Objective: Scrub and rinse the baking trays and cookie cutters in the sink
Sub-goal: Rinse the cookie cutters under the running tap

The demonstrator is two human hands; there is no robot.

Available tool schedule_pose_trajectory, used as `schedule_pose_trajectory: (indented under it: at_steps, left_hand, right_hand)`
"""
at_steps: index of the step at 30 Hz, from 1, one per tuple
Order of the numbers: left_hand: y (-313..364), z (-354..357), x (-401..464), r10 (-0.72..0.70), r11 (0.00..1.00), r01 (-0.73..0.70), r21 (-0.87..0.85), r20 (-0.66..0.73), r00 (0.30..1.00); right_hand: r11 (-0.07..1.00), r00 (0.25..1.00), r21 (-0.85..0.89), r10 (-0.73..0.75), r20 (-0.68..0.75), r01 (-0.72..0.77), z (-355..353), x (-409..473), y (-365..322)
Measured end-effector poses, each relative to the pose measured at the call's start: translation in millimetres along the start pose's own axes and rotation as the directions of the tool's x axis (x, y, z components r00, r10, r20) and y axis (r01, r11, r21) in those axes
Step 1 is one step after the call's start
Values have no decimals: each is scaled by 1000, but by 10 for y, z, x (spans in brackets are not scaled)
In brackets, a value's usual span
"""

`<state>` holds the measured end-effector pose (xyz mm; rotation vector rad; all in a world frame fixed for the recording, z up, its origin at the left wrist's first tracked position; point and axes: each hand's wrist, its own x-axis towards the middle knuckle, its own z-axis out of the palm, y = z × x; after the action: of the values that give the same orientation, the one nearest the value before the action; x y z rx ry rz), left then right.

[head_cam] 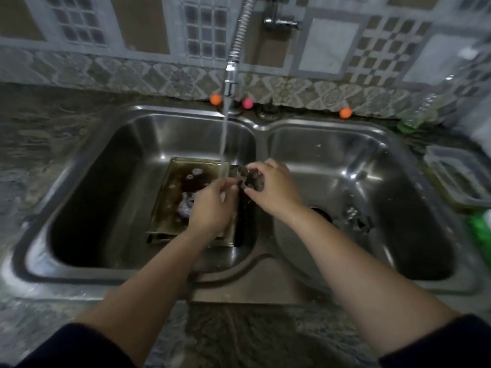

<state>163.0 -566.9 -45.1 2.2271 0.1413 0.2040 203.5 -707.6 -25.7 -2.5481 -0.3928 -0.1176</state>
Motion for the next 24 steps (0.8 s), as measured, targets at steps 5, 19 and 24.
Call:
schedule_pose_trajectory:
  at_steps: [5, 19, 24]
  left_hand:
    - [252, 426, 12, 9, 924, -192, 330, 482, 876]
    - [344, 873, 6, -10, 662, -280, 695, 381, 924]
    - [310, 895, 11, 25, 654, -287, 700, 358, 933]
  right_hand:
    - [935, 939, 86, 338, 72, -343, -319, -176, 686]
    - [648, 706, -359, 707, -45, -672, -574, -265, 2726]
    - [645, 704, -376, 710, -26, -665, -444, -163, 2912]
